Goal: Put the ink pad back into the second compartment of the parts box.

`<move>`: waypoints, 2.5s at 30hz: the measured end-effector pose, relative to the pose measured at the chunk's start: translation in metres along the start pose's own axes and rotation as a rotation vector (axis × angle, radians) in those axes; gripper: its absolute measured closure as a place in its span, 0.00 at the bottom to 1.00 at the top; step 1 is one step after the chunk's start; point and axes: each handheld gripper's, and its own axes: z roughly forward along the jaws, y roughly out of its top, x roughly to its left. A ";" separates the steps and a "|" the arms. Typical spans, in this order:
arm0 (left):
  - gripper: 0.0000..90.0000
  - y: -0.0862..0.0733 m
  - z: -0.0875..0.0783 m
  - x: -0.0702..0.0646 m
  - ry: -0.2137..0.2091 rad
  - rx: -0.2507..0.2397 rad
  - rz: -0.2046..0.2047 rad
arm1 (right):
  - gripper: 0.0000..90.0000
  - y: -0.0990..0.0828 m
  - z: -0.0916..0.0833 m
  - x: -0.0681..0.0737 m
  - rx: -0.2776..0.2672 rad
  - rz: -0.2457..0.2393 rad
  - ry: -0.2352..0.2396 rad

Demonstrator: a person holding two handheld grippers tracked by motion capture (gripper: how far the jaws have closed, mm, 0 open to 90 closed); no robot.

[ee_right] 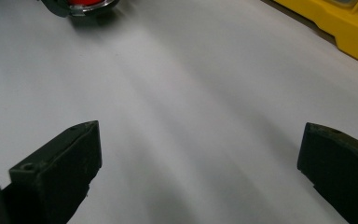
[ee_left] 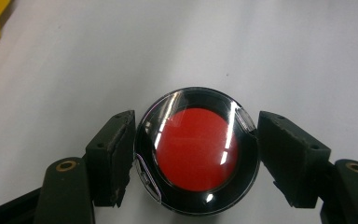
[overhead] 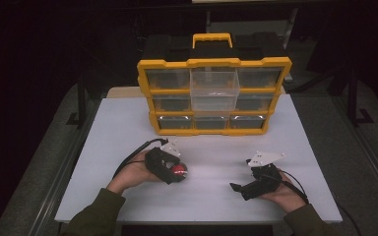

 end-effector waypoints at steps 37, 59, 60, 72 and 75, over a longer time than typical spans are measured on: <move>0.33 0.040 -0.068 0.016 -0.003 -0.067 -0.025 | 0.00 0.000 0.000 -0.001 -0.008 0.007 0.000; 0.33 0.072 -0.103 0.021 -0.044 -0.089 -0.016 | 0.00 0.000 -0.002 -0.001 -0.017 0.012 0.004; 0.33 0.073 -0.103 0.021 -0.045 -0.092 -0.016 | 0.00 0.000 -0.002 -0.001 -0.018 0.013 0.003; 0.33 0.087 -0.121 0.023 -0.048 -0.104 0.004 | 0.00 0.000 -0.003 -0.001 -0.021 0.018 0.006; 0.33 0.090 -0.127 0.025 -0.036 -0.100 0.008 | 0.00 0.000 -0.003 -0.001 -0.022 0.017 0.006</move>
